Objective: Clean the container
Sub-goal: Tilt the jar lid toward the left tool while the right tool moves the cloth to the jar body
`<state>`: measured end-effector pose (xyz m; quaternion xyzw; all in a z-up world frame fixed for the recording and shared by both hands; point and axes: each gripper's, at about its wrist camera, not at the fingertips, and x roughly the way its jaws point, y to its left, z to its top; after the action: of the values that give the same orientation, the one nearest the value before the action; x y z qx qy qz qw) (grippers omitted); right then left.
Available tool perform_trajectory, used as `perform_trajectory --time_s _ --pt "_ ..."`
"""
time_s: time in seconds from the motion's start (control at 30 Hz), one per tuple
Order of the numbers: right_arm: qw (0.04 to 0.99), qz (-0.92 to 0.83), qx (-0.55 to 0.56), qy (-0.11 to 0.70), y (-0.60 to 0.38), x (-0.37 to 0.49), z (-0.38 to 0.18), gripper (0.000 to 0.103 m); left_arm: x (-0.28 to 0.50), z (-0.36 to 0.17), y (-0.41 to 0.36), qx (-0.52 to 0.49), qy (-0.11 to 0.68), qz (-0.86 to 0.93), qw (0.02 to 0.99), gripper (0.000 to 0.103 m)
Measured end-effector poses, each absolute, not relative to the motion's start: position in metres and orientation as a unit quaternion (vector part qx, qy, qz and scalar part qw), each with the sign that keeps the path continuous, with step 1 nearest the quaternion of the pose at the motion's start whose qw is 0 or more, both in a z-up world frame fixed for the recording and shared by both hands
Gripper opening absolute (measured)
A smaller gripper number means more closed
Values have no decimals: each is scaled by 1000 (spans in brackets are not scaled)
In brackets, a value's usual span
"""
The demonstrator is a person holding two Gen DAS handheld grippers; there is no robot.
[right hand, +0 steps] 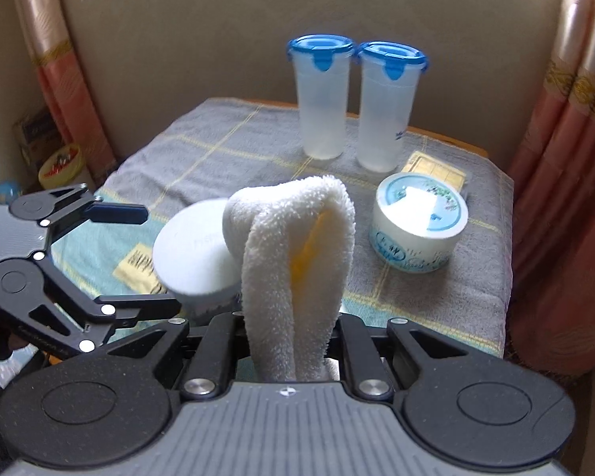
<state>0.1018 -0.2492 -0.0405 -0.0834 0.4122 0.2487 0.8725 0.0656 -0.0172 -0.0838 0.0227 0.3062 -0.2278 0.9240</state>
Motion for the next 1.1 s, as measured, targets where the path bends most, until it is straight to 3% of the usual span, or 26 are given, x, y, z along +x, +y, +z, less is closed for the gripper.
perform_trajectory --time_s 0.37,1.1 --pt "864 261 -9 431 -255 140 -67 16 93 -93 -13 11 326 -183 927 103" --pt "835 295 -38 463 -238 107 -90 17 99 -98 -12 3 338 -182 923 103"
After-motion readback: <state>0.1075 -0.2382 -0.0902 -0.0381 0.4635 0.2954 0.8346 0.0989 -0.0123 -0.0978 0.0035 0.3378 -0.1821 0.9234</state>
